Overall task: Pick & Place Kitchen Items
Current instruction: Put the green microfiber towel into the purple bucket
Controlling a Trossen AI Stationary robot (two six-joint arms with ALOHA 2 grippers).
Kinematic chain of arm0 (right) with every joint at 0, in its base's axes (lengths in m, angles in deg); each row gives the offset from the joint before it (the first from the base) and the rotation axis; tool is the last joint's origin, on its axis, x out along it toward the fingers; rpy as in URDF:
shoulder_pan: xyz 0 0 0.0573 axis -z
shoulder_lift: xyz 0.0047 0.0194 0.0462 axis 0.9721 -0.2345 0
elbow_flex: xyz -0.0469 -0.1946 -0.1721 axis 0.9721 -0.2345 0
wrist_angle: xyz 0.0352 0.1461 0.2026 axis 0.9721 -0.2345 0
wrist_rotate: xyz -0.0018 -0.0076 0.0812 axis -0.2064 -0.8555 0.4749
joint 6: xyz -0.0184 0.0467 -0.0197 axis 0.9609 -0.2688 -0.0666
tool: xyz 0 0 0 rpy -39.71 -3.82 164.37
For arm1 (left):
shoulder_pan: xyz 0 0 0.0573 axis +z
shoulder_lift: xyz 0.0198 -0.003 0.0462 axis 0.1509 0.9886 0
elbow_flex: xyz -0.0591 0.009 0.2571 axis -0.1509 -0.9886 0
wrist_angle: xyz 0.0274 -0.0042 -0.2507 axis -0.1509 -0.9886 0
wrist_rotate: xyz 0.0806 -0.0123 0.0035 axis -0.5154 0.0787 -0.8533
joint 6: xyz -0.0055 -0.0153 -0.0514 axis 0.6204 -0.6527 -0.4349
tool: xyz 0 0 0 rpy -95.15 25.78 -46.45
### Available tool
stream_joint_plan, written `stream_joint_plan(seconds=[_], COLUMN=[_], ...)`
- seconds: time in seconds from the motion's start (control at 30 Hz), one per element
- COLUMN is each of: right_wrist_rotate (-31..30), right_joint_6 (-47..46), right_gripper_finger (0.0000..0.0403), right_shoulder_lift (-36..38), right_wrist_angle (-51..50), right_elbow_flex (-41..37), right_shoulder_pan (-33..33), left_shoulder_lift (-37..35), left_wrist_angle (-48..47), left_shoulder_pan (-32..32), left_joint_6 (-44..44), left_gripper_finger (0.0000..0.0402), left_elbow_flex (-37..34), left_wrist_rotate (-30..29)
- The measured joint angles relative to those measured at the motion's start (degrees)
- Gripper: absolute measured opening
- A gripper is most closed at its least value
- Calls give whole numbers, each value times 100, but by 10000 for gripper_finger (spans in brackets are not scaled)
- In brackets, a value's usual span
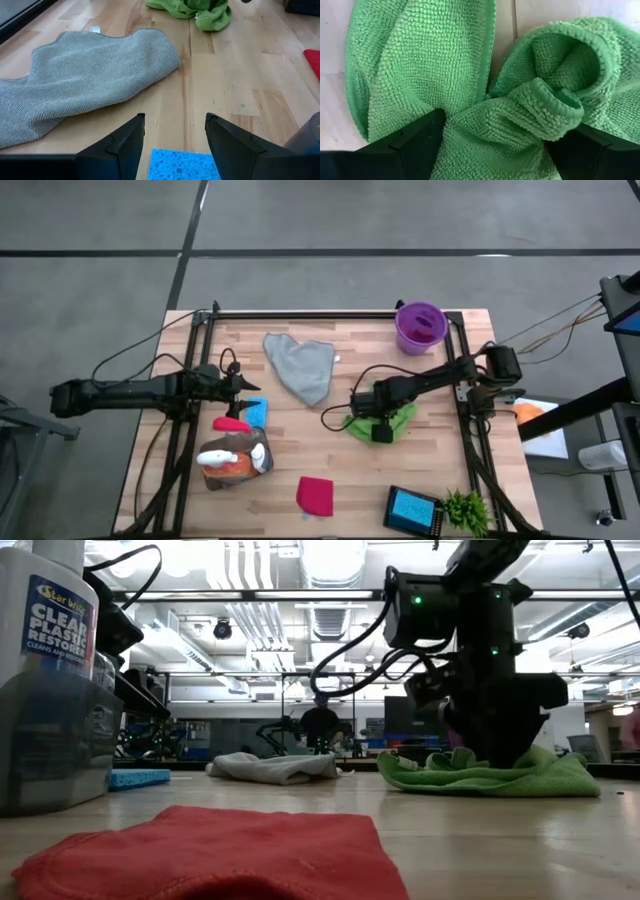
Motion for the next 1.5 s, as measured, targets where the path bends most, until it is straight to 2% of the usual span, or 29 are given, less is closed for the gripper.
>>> stream_joint_plan(seconds=[0.13, 0.23, 0.33, 0.5, 0.53, 0.7, 0.97, 1.2, 1.5], right_wrist_rotate=[29, 42, 102, 60, 54, -60, -103, -98, -91], right_joint_6=[-19, -22, -64, -78, -59, 40, 468, 1034, 1399], right_gripper_finger=[314, 272, 200, 48, 36, 25, 20, 19, 19], right_shoulder_lift=[-184, -145, -12, 223, 278, 724, 2087, 3369, 4378], right_wrist_angle=[16, 47, 89, 165, 191, 480, 1401, 4004, 8376], right_elbow_flex=[19, 10, -25, -50, -56, -86, -153, -1268, -3442], right_shoulder_pan=[-26, -55, -63, -79, -93, -156, -252, -288, -260], left_shoulder_lift=[0, 0, 0, 0, 0, 0, 0, 0, 0], left_wrist_angle=[-4, -2, -2, -1, 0, -2, 0, -7, -2], left_shoulder_pan=[0, 0, 0, 0, 0, 0, 2, 2, 7], left_joint_6=[-1, -1, -2, -2, 0, -1, -1, -2, -2], left_gripper_finger=[214, 214, 214, 214, 214, 214, 214, 214, 214], left_elbow_flex=[2, 1, 2, 0, 2, 2, 2, 1, 2], left_wrist_rotate=[0, 0, 0, 0, 0, 0, 0, 0, 0])
